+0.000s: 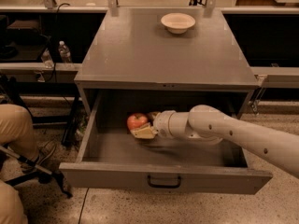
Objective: Place apple into top drawer
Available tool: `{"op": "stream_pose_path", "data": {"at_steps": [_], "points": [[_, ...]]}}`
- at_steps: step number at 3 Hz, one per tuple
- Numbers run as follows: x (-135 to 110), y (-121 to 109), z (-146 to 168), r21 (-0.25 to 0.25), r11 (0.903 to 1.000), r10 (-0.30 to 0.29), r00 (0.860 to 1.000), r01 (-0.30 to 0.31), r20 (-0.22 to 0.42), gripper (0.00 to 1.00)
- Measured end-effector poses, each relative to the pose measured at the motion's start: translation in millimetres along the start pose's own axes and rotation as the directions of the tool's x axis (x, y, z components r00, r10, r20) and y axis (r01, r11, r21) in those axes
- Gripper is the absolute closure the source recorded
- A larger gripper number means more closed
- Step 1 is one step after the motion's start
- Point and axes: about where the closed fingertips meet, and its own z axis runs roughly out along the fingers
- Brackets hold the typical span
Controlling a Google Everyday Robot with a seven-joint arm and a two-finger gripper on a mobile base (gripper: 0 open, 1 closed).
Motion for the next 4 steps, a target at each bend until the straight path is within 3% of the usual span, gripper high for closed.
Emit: {"op": "stream_pose_path", "data": {"at_steps": [2,3,4], "points": [[0,5,3,-0.062,0.9981,-0.005,1.0,0.005,0.009,0.13],[-3,2,-6,-0.067,0.9978,-0.002,1.0,0.003,0.025,0.0],[-5,-5,-22,-0.058,0.9983,0.01,0.999,-0.008,0.049,0.0]]}}
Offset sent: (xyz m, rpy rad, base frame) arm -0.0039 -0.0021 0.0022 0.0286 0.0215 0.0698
